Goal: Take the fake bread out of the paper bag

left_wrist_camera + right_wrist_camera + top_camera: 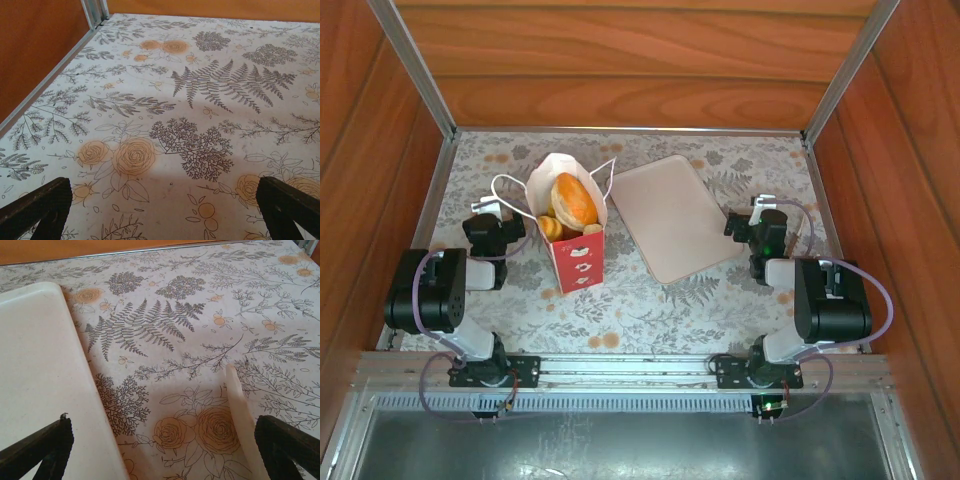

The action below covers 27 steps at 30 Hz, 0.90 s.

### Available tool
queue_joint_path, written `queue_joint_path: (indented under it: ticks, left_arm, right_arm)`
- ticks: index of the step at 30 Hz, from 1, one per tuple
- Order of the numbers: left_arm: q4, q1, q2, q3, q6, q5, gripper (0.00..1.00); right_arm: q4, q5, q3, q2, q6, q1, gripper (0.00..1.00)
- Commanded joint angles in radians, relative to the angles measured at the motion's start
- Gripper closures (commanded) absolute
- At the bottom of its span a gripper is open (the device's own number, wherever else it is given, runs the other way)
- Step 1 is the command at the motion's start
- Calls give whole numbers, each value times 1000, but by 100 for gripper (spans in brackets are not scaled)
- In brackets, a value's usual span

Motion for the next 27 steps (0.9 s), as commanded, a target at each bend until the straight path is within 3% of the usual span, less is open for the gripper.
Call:
queue_joint_path:
  ticks: [1,27]
  left_arm:
    - [16,0,-8,13,1,1,0]
    - [17,5,-28,-2,-33,-57,0]
  right_arm:
    - [2,-11,20,-4,-11,-4,0]
    - [2,-11,20,-4,-10,-4,0]
